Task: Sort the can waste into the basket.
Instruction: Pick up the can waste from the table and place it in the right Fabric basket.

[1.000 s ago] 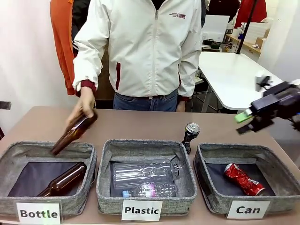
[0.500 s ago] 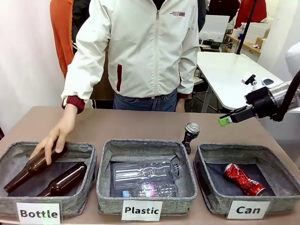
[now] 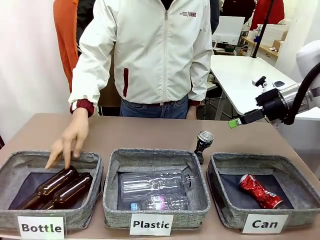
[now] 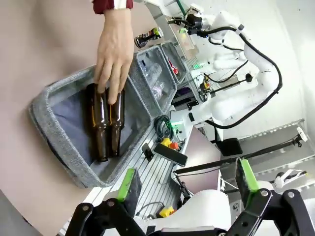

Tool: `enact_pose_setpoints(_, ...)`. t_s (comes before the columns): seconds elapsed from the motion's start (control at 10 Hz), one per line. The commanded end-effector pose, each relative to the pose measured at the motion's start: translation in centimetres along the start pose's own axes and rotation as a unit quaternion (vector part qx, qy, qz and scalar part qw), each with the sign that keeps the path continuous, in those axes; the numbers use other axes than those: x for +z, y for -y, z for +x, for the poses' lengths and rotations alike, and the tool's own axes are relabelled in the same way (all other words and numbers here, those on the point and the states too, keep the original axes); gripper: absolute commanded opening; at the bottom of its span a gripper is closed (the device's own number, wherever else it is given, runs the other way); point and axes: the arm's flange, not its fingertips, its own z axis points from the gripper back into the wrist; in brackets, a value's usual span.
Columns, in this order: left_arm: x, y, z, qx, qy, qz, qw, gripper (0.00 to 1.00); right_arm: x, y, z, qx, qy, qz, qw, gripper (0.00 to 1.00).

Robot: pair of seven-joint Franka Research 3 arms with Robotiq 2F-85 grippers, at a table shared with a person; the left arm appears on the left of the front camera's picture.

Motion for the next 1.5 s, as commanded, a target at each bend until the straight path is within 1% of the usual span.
enact_pose_setpoints(0.0,-0.2,-0.2,0.0,-0.02,-0.011,-0.014,1.0,1.0,0.1,0.0,0.0,-0.012,0.0,0.001,1.0,1.0)
enact_pose_setpoints(0.1,-0.5,-0.3,0.1,-0.024,-0.019,-0.014,0.999,1.0,-0.2,-0.2,0.1,0.04,-0.054,0.047,0.997,1.0)
enact_pose_setpoints(0.2,-1.2,-0.6,0.2,-0.024,-0.028,-0.024,0.999,1.0,-0.7,0.4,-0.1,0.104,-0.08,0.055,0.99,1.0)
enact_pose_setpoints(0.3,-2.1,-0.7,0.5,-0.019,-0.034,-0.031,0.999,1.0,-1.1,1.1,-0.6,0.166,-0.104,0.103,0.975,1.0)
enact_pose_setpoints(0.4,-2.8,-0.9,0.8,-0.015,-0.034,-0.024,0.999,1.0,-1.5,2.2,-0.9,0.203,-0.121,0.132,0.963,1.0)
enact_pose_setpoints(0.6,-5.7,-1.4,1.9,-0.024,-0.052,-0.04,0.998,1.0,-2.3,4.0,-1.2,0.252,-0.085,0.133,0.955,1.0)
enact_pose_setpoints(0.7,-7.9,-1.7,2.5,-0.032,-0.079,-0.066,0.994,1.0,-2.9,4.3,-1.3,0.267,-0.071,0.128,0.952,1.0)
enact_pose_setpoints(0.8,-10.4,-2.1,3.3,-0.041,-0.088,-0.084,0.992,1.0,-3.4,4.8,-1.3,0.273,-0.066,0.126,0.951,1.0)
enact_pose_setpoints(0.9,-13.0,-2.5,4.1,-0.047,-0.093,-0.097,0.99,1.0,-3.8,5.5,-1.2,0.273,-0.06,0.111,0.954,1.0)
enact_pose_setpoints(1.0,-15.8,-2.9,4.4,-0.049,-0.109,-0.104,0.987,1.0,-4.3,6.2,-1.0,0.296,-0.048,0.096,0.949,1.0)
enact_pose_setpoints(1.1,-18.3,-2.9,4.1,-0.036,-0.153,-0.123,0.98,1.0,-5.1,6.5,-0.7,0.316,-0.047,0.083,0.944,1.0)
enact_pose_setpoints(1.2,-20.8,-3.2,3.6,-0.016,-0.183,-0.134,0.974,1.0,-5.9,6.9,-0.3,0.338,-0.038,0.087,0.936,1.0)
enact_pose_setpoints(1.3,-17.0,-3.2,4.6,-0.032,-0.133,-0.112,0.984,1.0,-6.6,7.4,0.2,0.364,-0.036,0.085,0.927,1.0)
enact_pose_setpoints(1.4,-17.0,-3.2,4.6,-0.032,-0.133,-0.112,0.984,1.0,-7.3,8.2,0.5,0.381,-0.047,0.092,0.919,1.0)
